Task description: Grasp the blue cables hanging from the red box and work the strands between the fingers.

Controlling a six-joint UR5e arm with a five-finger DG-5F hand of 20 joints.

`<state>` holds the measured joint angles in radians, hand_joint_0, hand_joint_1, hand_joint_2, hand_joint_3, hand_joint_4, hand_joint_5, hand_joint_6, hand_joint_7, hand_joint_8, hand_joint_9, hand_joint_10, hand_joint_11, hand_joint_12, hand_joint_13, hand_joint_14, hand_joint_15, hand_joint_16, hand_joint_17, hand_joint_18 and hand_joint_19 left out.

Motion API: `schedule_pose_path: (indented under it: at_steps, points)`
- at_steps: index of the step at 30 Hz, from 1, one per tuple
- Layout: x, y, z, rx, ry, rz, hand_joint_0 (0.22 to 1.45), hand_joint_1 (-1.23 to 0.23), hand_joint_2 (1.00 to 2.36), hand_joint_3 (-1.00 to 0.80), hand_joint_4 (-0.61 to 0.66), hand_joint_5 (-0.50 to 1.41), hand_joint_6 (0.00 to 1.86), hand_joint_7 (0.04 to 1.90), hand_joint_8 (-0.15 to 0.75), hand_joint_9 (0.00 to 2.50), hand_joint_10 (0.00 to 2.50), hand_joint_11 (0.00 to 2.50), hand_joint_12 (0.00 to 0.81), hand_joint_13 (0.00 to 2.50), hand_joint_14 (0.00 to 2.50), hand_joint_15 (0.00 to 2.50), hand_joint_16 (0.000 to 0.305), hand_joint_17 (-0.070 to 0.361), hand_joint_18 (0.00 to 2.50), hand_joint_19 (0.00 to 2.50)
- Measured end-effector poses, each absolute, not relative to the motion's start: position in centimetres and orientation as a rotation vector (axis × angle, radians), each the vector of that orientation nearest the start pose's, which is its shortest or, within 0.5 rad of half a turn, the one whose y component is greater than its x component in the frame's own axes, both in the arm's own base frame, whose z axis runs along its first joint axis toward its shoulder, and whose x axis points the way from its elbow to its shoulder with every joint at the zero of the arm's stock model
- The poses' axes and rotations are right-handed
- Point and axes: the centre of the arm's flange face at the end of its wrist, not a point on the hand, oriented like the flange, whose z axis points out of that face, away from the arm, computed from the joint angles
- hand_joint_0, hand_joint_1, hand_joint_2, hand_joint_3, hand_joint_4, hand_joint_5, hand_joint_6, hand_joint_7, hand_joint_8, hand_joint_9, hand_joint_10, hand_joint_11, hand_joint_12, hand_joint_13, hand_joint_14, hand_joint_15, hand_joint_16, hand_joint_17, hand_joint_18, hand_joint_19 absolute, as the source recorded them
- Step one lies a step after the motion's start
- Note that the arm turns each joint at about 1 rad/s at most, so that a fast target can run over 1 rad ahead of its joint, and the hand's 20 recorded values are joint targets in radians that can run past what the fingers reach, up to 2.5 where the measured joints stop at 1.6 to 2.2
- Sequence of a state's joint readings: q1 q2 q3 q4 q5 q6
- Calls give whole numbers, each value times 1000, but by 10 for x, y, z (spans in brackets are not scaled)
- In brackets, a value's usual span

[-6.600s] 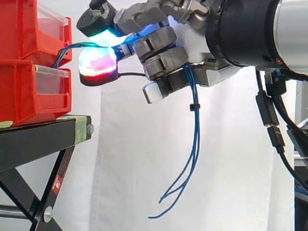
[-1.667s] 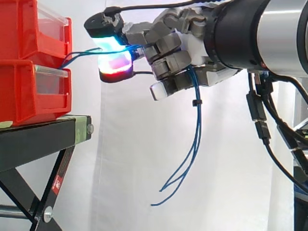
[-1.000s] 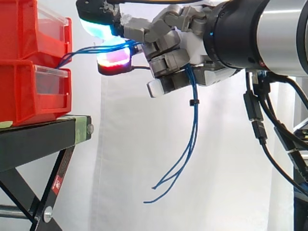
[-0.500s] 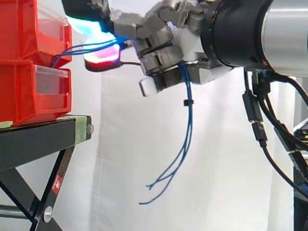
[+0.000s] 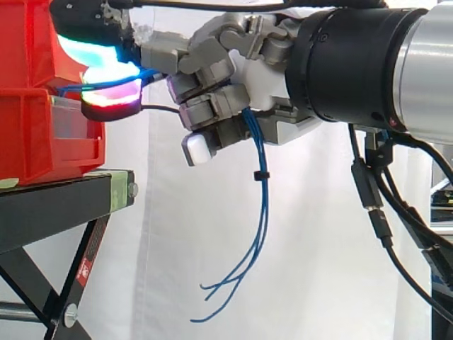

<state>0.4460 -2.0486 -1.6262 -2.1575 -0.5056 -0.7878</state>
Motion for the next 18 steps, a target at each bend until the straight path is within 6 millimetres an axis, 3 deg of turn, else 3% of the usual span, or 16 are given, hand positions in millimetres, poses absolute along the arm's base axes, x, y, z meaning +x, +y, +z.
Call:
schedule_pose_path:
  at_steps: [18]
  points:
    - [654, 63, 254, 1132, 830, 461, 874, -719, 1008, -772, 219, -80, 728, 1135, 439, 1051, 2500, 2500, 486, 1472, 2500, 1590, 56, 125, 1788, 833]
